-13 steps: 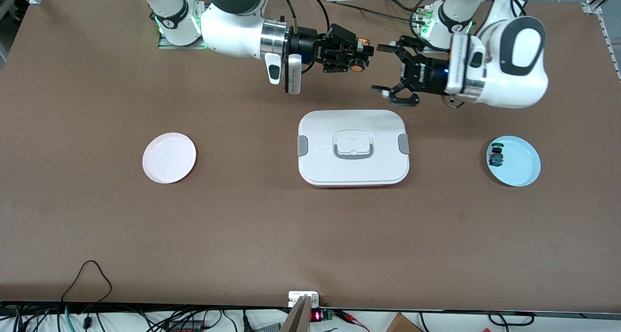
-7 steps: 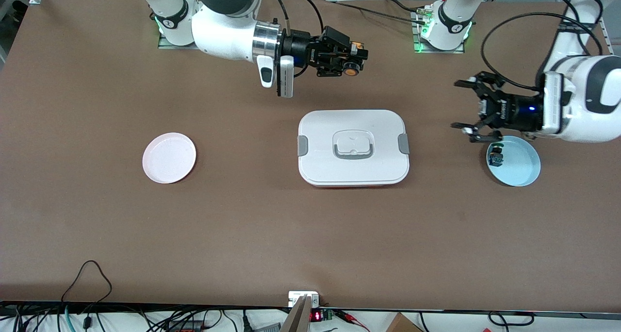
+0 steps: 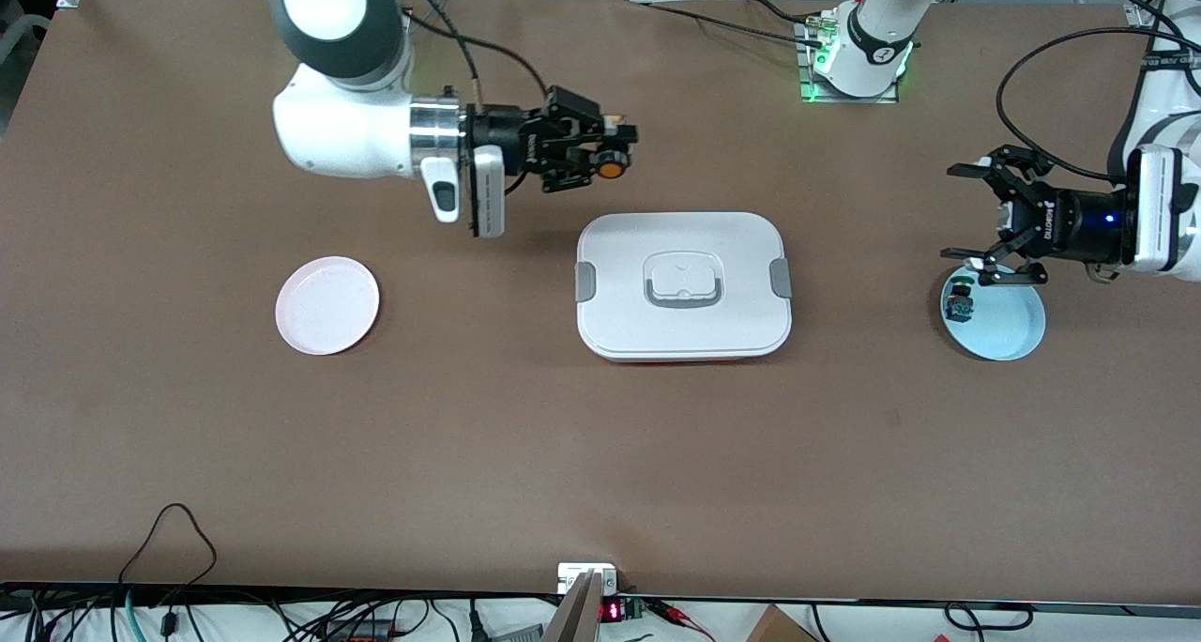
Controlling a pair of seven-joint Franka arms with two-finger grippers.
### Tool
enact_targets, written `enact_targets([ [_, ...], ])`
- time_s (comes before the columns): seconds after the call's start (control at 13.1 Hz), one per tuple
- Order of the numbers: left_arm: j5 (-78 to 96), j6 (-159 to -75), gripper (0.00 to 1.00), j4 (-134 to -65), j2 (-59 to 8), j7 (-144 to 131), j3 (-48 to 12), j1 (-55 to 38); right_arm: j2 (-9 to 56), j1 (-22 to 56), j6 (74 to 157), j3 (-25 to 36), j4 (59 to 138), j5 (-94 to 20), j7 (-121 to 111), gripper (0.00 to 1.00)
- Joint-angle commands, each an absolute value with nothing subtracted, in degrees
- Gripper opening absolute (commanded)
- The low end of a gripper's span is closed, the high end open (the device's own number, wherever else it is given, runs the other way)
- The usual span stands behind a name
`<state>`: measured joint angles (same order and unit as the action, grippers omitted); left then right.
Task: Transfer orange switch to right arm and place
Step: 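Carry the orange switch with the right gripper over the white plate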
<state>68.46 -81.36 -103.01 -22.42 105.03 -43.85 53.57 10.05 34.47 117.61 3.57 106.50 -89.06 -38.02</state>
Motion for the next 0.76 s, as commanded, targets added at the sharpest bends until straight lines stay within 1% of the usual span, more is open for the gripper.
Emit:
enact_targets([
  [0.0,65.0,-80.2,1.0,-96.3,-27.2,99.2,-44.7,51.9,9.0,27.5,109.2,2.7,107.2,-78.6,-38.8,0.0],
  [0.23,63.7,-80.3,1.0,-95.4,-26.5,96.5,-44.6,49.8,9.2,20.2,99.0,2.7,106.7,-63.7,-40.5,0.0],
  [0.3,63.6,-80.5,1.0,-95.4,-25.3,96.2,-43.3,48.4,9.1,18.5,96.6,2.7,106.7,-58.5,-41.2,0.0],
  [0.38,63.5,-80.2,1.0,-95.3,-23.2,95.6,-38.5,44.9,9.2,17.2,95.5,2.7,106.7,-53.9,-41.8,0.0],
  [0.46,63.4,-78.9,1.0,-94.3,-21.2,94.1,-32.3,40.3,9.1,16.7,95.1,2.7,106.7,-49.8,-42.5,0.0],
  [0.53,62.9,-75.3,1.0,-93.1,-19.0,91.3,-26.0,35.9,9.1,16.4,94.6,2.7,106.8,-45.2,-43.2,0.0],
  [0.69,55.2,-72.3,1.0,-89.7,-14.3,85.7,-13.2,25.6,9.1,14.9,94.3,2.7,106.8,-34.2,-43.9,0.0],
])
